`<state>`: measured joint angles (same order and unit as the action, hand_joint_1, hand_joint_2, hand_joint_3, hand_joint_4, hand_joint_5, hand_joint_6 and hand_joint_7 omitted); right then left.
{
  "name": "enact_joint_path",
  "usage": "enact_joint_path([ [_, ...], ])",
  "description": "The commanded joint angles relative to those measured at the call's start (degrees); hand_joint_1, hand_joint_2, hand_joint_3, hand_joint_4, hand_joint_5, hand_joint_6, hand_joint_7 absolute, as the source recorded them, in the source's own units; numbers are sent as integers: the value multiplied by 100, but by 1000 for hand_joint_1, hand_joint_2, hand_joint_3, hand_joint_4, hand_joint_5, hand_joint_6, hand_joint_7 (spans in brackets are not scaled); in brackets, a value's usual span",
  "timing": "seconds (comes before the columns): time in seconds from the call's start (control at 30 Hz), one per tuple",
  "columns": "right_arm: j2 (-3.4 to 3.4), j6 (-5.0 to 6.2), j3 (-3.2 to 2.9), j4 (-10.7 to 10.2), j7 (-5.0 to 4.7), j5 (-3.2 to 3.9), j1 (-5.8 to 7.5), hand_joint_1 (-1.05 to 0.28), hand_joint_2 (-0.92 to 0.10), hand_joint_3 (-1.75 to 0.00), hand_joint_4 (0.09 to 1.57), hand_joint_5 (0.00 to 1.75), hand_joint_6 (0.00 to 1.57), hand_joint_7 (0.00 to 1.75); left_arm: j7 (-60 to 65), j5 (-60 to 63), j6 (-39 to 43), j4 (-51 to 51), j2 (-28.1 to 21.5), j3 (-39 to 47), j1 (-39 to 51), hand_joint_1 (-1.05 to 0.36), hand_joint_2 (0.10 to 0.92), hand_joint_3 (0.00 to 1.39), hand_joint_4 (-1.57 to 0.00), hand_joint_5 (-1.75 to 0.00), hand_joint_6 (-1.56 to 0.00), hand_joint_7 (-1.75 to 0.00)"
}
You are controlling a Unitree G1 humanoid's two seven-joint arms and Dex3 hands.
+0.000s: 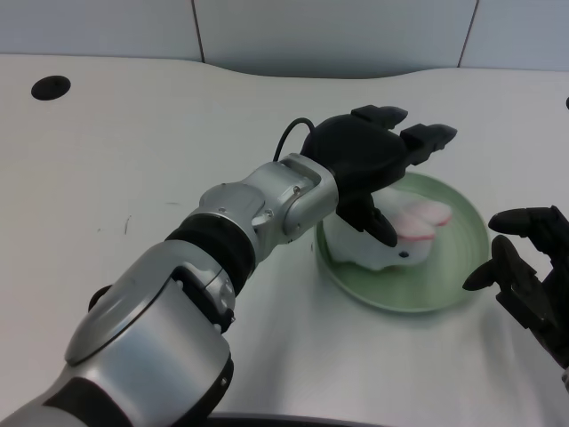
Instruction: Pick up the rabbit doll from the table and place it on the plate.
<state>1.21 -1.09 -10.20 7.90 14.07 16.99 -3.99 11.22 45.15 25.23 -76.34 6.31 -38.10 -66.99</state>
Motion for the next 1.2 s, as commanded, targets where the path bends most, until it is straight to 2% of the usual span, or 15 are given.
enact_joint_path([
  [0.03,82,54,-47,30,26,30,1,-272,-921,-655,480,1746,73,1746,-72,-53,16,13,-74,42,-82,-871,921,31,1,1,-1,-1],
  [0.47,77,54,-53,31,34,25,0,-272,-921,-655,476,1746,73,1746,-76,-62,16,15,-76,37,-82,-872,921,31,1,1,0,0],
  [0.6,81,-54,-76,-76,14,75,40,-265,-921,-657,447,1746,66,1746,-102,-279,227,52,-225,252,30,-873,921,31,1,1,-9,-5],
  [0.63,101,-123,-107,-95,30,133,34,-265,-921,-657,444,1746,66,1746,-219,-580,542,130,-480,539,227,-873,921,31,1,1,-9,-5],
  [0.67,117,-178,-130,-111,42,179,30,-271,-921,-642,426,1746,61,1746,-317,-813,784,192,-673,758,377,-784,921,96,-79,-47,-87,-43],
  [0.73,135,-249,-155,-136,53,231,27,-275,-921,-634,415,1746,59,1746,-455,-1073,1051,272,-877,991,539,-737,921,134,-119,-73,-127,-62],
  [1.2,146,-298,-152,-167,45,248,32,-276,-921,-631,409,1746,57,1746,-583,-1102,1081,356,-903,1073,586,-719,921,154,-124,-100,-144,-63],
])
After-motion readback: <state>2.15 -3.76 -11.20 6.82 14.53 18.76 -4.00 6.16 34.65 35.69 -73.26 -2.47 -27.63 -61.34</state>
